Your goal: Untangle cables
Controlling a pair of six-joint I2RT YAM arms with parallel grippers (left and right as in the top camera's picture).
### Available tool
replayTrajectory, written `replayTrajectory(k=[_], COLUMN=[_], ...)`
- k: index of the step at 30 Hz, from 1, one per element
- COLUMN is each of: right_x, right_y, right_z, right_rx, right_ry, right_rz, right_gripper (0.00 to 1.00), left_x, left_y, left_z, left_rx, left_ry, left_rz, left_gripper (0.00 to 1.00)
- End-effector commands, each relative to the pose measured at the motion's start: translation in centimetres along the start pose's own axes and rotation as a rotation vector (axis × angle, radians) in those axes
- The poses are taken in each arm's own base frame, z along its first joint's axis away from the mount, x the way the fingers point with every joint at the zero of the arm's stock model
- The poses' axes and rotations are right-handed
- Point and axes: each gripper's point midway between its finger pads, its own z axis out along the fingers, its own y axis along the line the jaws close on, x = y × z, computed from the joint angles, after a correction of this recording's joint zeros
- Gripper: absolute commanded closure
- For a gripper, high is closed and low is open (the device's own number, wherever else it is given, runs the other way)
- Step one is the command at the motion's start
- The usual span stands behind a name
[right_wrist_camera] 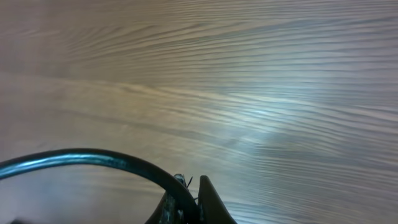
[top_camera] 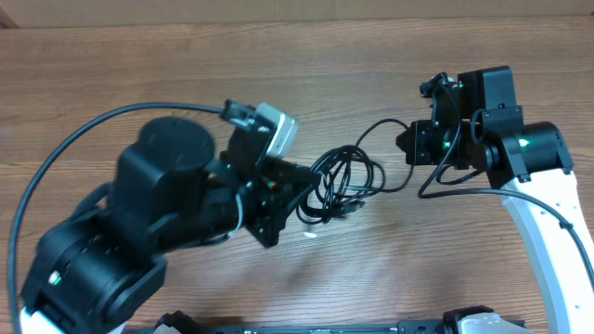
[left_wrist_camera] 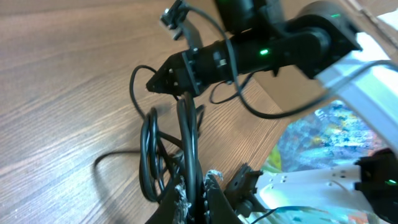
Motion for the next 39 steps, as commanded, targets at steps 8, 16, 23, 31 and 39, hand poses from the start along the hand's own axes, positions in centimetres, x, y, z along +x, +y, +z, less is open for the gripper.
replayTrajectory(k=[8,16,23,31,39], right_x=[0.0,0.8,1.9,5.6,6.4], right_y=[0.0,4.8,8.9,11.5,14.3], right_z=[0.0,-0.7,-2.6,-3.5,-3.4], right_rx=[-0.008,-0.295,-0.568,-0.693,-0.746], right_ry=[-0.004,0.024,0.030,0.089,0.063], right_rz=[0.040,-0.161,-0.267,-0.501,-0.658], right_gripper=[0.00,0.07,0.19,0.21,0.17], left_x=[-1.0,-0.4,-0.2,-1.1,-2.1], left_y=[-0.2,5.6,7.8,12.2,12.5], left_z=[-1.6,-2.1,0.1,3.0,4.7], left_rx=[-0.038,-0.353,-0.432,-0.621,-0.586], left_ry=[-0.063,-0.057,0.005,0.019,-0.055], left_rz=[0.048,0.013,-0.007,-0.046,-0.250], left_gripper=[0.96,0.96,0.96,0.96,0.96])
